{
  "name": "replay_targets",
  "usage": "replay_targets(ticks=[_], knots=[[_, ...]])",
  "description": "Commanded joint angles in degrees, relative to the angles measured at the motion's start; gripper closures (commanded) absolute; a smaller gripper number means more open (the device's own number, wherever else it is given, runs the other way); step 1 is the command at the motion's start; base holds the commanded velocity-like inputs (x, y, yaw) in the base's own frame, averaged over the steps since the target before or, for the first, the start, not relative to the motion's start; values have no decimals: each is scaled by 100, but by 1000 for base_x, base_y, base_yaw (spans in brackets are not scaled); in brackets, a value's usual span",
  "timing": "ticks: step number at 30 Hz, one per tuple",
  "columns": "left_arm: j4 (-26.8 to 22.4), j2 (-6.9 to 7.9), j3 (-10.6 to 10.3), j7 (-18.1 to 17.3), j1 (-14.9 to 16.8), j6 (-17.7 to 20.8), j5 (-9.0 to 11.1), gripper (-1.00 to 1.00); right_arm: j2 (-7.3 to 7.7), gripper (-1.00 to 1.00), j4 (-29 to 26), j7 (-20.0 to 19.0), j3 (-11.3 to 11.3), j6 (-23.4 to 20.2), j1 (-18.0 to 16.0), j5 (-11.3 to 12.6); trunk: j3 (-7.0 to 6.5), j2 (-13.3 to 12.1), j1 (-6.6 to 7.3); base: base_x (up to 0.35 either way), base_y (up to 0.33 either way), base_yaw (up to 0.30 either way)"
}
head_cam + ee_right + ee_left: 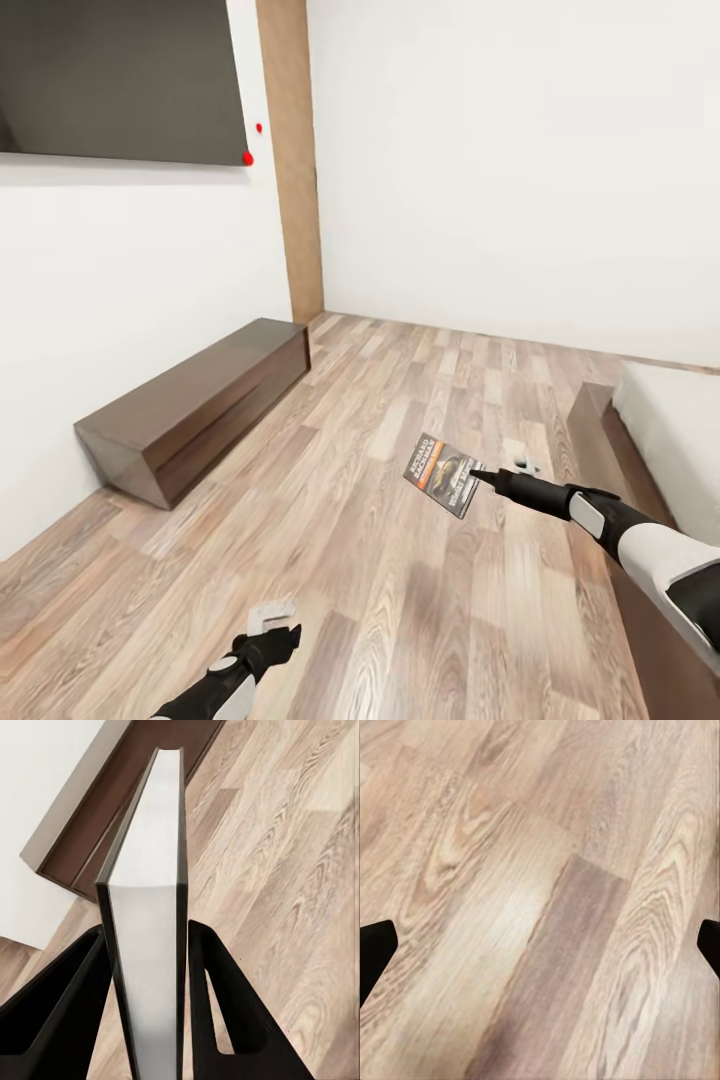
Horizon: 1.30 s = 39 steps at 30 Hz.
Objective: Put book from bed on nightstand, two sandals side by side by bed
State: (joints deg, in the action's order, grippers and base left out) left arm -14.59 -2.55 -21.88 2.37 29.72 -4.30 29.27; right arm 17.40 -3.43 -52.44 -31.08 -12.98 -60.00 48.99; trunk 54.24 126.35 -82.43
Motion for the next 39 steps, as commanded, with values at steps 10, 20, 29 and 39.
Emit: replay_targets(ticks=[10,20,29,39], knots=[[8,0,1,0,-2,-2,1,-100,-3,100,-7,2,41,75,0,-3,0,0,0,332,97,-293],[12,-2,0,0,-2,-9,2,-100,-8,100,32,48,39,395,17,12,0,0,0,332,129,-105],[17,0,3,0,-2,-10,7,-100,-8,100,36,9,39,520,31,12,0,0,0,332,117,-2],[15,0,0,0,-44,-10,9,-100,-9,100,36,6,32,542,96,1,0,0,0,332,113,0]])
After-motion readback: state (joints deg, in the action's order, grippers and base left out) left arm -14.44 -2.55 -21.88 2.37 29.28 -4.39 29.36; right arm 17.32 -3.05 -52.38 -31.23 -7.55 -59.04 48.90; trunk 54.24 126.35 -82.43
